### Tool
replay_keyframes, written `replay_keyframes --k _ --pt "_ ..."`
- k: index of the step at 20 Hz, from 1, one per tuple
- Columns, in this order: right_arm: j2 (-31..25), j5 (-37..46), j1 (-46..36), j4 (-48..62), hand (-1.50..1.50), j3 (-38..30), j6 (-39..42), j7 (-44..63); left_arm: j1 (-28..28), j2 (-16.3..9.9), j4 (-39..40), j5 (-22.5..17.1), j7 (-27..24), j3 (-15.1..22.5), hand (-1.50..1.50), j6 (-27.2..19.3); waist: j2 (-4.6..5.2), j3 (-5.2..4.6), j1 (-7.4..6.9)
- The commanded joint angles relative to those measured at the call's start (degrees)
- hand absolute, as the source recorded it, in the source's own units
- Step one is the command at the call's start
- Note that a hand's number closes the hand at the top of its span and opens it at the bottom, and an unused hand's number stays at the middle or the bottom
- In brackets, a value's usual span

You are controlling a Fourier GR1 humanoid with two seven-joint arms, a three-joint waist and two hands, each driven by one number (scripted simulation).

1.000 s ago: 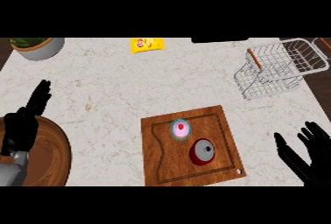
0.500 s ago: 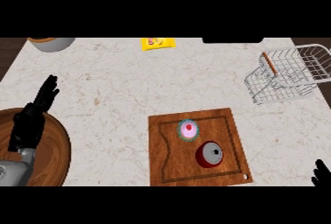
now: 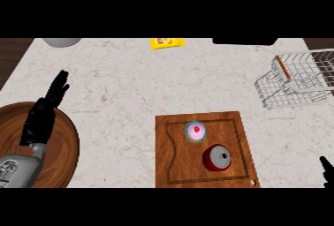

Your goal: Pick the can from the cutting board and place it in the tiered basket

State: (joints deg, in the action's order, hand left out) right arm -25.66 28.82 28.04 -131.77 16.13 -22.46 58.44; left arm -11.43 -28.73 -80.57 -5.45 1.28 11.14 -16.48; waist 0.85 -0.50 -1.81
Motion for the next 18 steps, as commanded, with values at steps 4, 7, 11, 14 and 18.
replay_keyframes --k 4,7,11,14,18 --pt "5.0 5.1 -13.0 0.3 -1.50 4.2 9.1 23.6 -0.8 1.9 -0.8 0.9 2.0 1.3 0.00 -0.4 -0.16 0.18 -0.99" --pt "7.5 4.4 -17.3 3.4 -1.50 4.2 12.3 26.6 -0.2 3.0 -0.8 1.5 1.2 1.9 0.00 -1.1 -0.20 0.23 -0.68" --pt "11.0 5.8 -17.9 7.6 -1.50 4.7 15.4 26.7 0.5 1.3 0.5 0.9 0.2 0.4 0.00 0.5 -0.26 0.19 0.03" --pt "15.1 8.9 -20.5 11.9 -1.50 6.5 16.4 26.8 1.0 3.3 0.4 2.0 -0.5 0.9 0.00 -1.5 -0.41 0.23 0.15" --pt "20.0 12.8 -22.2 15.3 -1.50 7.1 18.4 26.8 -0.9 1.7 0.1 1.8 0.5 -0.4 0.00 -0.3 -0.58 0.28 0.65"
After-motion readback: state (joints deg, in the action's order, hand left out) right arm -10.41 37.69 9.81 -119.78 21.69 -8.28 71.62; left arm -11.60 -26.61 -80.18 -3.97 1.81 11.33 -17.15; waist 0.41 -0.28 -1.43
